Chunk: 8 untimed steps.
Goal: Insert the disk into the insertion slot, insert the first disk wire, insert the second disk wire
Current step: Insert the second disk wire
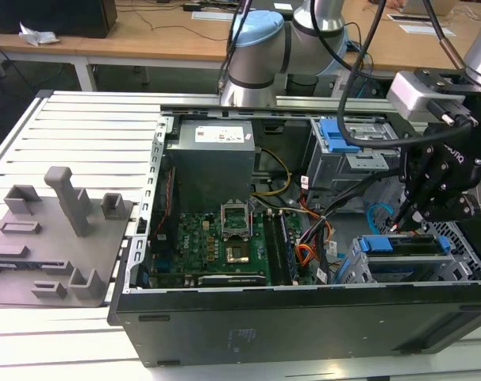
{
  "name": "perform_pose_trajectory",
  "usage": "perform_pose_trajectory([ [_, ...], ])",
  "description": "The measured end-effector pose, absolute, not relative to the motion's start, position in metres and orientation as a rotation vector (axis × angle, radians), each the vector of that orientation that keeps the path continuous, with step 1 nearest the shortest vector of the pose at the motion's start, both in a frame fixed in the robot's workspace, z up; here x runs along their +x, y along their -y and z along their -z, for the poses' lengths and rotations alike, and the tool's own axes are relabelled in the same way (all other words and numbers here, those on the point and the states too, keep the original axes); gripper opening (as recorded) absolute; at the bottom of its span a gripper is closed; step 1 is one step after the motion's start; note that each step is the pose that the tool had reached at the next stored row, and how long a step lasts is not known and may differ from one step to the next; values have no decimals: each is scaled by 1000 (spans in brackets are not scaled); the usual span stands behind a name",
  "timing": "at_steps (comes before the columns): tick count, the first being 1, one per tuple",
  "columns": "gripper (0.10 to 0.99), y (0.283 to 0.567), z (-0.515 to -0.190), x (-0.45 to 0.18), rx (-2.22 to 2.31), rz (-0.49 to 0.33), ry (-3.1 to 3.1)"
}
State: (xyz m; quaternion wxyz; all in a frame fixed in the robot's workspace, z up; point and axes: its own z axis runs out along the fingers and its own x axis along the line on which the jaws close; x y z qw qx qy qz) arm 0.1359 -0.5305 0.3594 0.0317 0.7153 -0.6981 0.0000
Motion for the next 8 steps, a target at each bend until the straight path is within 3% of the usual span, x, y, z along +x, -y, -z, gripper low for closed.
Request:
perform_pose_trajectory([
  [8, 165, 542, -359, 136, 2203, 0, 2150],
])
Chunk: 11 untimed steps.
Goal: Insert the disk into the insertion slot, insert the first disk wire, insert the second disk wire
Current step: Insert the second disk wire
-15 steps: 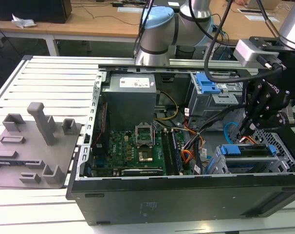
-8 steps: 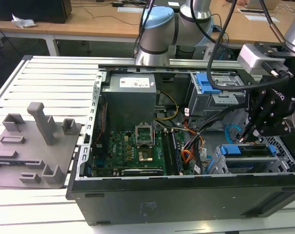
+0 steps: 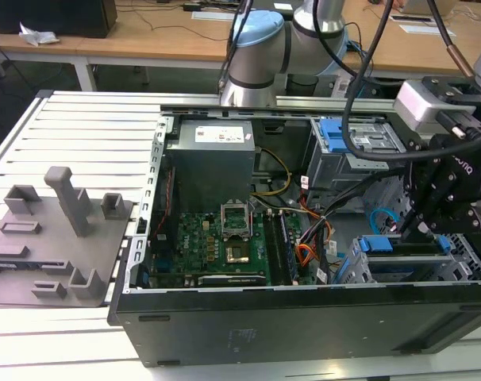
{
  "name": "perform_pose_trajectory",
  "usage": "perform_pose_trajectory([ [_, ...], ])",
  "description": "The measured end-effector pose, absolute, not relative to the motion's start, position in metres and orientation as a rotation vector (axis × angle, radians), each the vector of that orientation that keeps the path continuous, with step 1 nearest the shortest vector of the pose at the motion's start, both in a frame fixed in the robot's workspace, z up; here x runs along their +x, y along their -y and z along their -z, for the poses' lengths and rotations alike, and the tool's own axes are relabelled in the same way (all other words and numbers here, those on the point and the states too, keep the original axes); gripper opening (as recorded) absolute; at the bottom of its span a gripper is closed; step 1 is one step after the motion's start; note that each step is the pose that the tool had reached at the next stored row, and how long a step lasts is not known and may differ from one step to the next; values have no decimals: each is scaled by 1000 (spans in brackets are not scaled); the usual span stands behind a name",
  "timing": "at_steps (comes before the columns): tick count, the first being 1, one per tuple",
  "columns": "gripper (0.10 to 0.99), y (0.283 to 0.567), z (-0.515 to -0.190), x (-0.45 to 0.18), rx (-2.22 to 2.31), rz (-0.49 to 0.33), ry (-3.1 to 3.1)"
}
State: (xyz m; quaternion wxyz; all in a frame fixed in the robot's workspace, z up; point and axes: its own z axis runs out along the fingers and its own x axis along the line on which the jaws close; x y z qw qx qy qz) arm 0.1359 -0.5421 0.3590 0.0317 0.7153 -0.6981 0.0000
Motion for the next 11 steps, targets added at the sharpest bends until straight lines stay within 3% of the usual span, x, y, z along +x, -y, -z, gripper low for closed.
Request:
perform_pose_trajectory([
  [11, 165, 548, -354, 139, 2205, 5, 2152],
])
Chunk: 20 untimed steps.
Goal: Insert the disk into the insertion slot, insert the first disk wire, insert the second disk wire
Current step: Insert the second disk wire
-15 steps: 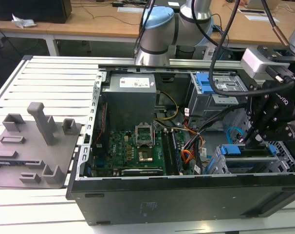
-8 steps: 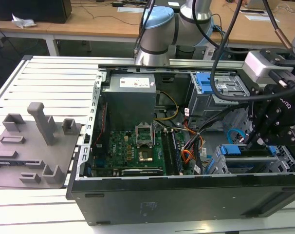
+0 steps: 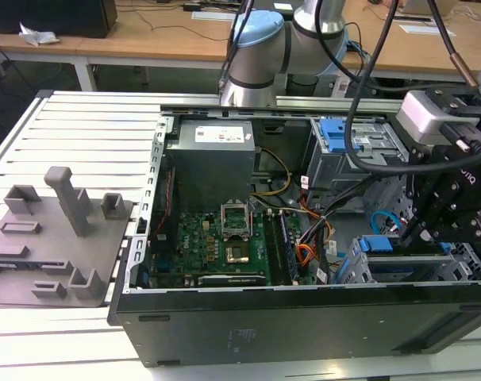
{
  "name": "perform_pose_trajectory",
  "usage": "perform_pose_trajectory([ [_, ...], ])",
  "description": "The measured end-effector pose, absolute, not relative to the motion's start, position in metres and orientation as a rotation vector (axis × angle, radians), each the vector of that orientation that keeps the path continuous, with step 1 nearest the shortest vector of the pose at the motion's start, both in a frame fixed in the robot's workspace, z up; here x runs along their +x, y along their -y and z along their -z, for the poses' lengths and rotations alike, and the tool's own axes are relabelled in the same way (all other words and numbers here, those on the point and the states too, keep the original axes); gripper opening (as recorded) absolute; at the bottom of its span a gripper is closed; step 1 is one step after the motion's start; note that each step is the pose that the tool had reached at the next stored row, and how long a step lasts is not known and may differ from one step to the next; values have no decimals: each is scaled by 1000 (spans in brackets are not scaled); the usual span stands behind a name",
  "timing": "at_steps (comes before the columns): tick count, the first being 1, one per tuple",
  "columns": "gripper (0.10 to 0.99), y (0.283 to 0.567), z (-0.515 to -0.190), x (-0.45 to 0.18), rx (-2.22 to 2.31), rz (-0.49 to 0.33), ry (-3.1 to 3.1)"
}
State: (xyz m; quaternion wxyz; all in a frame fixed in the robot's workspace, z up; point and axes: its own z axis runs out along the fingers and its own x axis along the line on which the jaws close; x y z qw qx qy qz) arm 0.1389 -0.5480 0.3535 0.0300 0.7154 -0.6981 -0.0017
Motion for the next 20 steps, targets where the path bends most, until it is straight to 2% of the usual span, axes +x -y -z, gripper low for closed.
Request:
perform_pose_trajectory([
  [11, 165, 545, -346, 142, 2191, 77, 2230],
  [20, 165, 545, -343, 151, 2192, 82, 2231],
])
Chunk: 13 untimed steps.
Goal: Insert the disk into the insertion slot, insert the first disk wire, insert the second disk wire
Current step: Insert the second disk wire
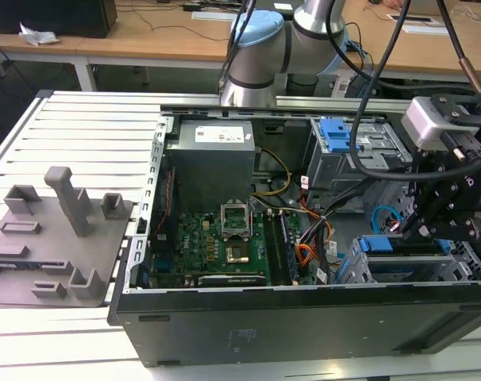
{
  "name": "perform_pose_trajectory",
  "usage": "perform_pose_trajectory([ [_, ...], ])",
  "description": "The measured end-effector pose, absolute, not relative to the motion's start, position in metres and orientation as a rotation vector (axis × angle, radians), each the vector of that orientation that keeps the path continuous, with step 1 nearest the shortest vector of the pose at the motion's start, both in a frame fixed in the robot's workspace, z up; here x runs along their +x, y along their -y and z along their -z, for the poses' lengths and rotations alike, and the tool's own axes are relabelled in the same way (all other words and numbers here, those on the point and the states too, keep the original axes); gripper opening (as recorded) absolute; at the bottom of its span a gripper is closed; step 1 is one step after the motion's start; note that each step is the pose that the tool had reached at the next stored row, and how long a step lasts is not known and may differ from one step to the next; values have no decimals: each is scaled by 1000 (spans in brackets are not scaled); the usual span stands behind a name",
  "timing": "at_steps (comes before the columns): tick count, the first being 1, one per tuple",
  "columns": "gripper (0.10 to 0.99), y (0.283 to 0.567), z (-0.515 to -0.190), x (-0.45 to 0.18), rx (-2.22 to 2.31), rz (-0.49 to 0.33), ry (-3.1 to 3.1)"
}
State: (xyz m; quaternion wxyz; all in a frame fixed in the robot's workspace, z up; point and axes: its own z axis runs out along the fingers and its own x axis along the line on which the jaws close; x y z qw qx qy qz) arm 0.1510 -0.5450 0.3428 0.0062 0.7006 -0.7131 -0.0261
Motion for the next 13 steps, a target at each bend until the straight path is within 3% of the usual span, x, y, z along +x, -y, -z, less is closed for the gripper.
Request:
perform_pose_trajectory([
  [13, 165, 546, -337, 150, 2195, 89, 2236],
])
